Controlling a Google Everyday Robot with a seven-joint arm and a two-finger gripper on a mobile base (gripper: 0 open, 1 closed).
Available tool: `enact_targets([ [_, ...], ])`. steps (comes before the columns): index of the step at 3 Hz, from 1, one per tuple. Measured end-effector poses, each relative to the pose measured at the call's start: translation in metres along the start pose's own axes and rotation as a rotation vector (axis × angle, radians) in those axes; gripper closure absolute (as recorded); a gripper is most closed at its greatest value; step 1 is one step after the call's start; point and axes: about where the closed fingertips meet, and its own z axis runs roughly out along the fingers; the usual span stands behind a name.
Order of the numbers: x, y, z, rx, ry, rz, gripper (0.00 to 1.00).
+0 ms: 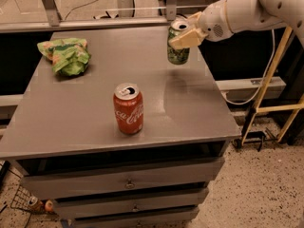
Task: Move green can near coke can
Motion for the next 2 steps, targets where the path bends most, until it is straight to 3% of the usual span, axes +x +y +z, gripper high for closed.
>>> enact_targets([
  [1,0.0,0.005,-0.001,-0.035,0.018,-0.02,1.0],
  [2,0.005,0.034,-0.012,-0.134,0.058,-0.064,1.0],
])
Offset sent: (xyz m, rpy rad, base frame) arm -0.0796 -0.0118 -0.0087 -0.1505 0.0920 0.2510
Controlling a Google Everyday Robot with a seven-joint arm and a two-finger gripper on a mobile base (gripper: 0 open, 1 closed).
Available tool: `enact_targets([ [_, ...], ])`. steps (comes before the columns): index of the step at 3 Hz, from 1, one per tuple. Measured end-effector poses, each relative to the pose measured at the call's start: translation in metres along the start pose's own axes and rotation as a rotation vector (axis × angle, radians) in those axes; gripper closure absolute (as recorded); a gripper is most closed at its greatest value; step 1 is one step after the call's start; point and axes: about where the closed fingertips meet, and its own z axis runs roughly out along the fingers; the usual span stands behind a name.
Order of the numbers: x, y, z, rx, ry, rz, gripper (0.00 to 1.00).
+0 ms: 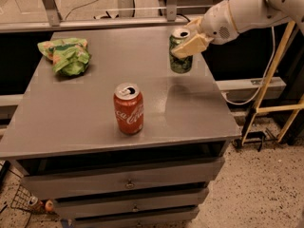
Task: Move green can near coke can
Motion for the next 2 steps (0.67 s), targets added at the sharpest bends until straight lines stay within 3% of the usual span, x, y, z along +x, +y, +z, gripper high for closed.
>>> enact_targets([
  [1,-0.002,0.053,-0.011,-0.117,0.008,-0.072,1.0],
  [2,-0.001,0.093,-0.01,-0.181,-0.04,-0.128,1.0],
])
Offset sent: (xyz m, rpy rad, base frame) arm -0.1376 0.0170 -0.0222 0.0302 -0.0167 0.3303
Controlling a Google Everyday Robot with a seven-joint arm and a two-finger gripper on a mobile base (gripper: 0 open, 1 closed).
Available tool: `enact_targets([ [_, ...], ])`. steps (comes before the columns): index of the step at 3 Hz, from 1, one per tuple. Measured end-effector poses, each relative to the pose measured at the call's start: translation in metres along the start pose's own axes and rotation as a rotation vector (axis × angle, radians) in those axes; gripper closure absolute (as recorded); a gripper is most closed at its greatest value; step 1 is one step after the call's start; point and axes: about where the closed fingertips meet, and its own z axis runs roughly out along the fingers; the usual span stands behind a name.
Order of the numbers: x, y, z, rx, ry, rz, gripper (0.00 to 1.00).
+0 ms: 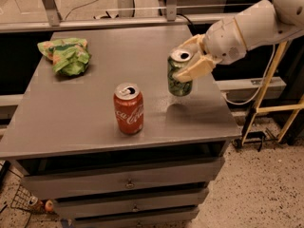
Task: Move green can near coke can
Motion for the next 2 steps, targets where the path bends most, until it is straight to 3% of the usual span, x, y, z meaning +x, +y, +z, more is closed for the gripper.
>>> enact_targets([
  [2,0.001,0.053,0.028,-0.118,-0.072,-0.082,1.0],
])
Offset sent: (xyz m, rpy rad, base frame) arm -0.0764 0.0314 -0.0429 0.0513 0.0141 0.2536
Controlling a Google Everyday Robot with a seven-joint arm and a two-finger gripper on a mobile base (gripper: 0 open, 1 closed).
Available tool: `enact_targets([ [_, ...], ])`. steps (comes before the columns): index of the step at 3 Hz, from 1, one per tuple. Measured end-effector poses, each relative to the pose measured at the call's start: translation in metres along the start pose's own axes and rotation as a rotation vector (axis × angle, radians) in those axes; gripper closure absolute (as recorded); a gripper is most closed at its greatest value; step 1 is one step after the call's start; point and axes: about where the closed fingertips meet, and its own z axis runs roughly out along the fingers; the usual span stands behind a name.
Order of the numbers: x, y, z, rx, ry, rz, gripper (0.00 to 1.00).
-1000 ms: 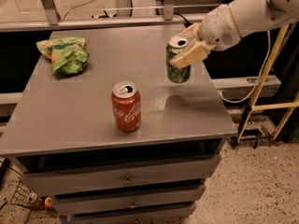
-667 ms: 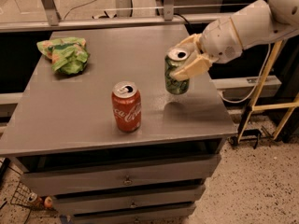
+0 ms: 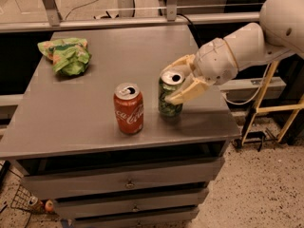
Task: Move green can near coke can
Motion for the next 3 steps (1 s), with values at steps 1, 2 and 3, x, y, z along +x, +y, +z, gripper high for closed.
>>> enact_targets([
  [1,-0.001,0.014,0.018,-0.075,0.005,-0.034,1.0],
  [2,-0.001,0.017,0.038,-0.15,0.005,-0.064,1.0],
  [3,-0.004,0.016,0.037,-0.151,0.005,-0.065,1.0],
])
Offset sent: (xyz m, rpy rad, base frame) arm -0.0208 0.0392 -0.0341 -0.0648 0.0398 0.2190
